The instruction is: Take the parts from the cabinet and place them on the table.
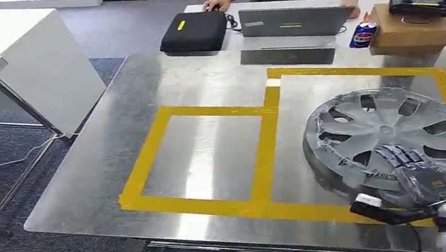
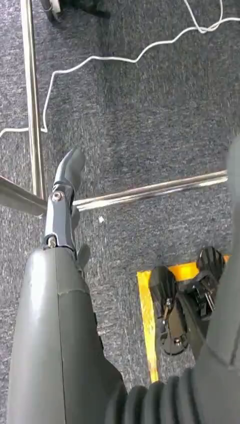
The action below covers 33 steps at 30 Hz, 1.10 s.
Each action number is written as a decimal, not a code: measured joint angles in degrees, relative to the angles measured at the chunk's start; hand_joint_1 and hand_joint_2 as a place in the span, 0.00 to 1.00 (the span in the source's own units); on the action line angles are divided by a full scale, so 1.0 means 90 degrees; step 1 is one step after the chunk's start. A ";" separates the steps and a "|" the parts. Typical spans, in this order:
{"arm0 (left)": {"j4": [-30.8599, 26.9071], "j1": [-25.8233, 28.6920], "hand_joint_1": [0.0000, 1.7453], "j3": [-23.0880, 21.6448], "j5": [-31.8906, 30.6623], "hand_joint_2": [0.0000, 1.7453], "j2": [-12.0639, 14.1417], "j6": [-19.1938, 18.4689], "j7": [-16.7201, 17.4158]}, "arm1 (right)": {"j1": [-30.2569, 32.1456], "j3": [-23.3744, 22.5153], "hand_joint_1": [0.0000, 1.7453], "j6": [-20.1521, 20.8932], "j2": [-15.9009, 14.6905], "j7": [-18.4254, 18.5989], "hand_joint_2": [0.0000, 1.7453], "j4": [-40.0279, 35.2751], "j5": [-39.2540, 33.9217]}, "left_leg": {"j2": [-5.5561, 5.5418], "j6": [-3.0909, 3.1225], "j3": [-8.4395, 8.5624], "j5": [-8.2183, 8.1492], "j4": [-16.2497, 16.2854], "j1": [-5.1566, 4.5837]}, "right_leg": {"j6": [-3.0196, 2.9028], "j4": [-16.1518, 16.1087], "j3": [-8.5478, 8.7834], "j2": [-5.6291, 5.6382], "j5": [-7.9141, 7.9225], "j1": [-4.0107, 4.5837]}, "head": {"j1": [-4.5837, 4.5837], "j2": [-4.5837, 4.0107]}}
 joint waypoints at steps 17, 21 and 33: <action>0.0000 0.0003 0.00 -0.0012 0.0119 0.00 0.0005 0.0056 -0.0039 | 0.0423 -0.0085 0.00 0.0352 0.0000 -0.0439 1.00 -0.0697 -0.0908 | 0.0000 0.0005 -0.0030 0.0009 0.0000 0.0000 | 0.0009 0.0000 0.0004 -0.0001 0.0014 -0.0001 | 0.0000 0.0002; 0.0000 0.0003 0.00 -0.0012 0.0119 0.00 0.0005 0.0056 -0.0039 | 0.0429 -0.0085 0.00 0.0352 0.0000 -0.0439 1.00 -0.0716 -0.0910 | 0.0000 0.0007 -0.0034 0.0010 0.0000 0.0000 | 0.0010 0.0000 0.0001 -0.0002 0.0014 -0.0001 | 0.0000 0.0002; 0.0000 0.0008 0.00 -0.0012 0.0209 0.00 0.0005 0.0104 -0.0058 | 0.0560 -0.0058 0.00 0.0526 0.0000 -0.0575 1.00 -0.1073 -0.1313 | 0.0000 0.0007 -0.0043 0.0011 0.0000 0.0000 | 0.0009 0.0000 -0.0007 -0.0002 0.0014 0.0000 | 0.0000 0.0002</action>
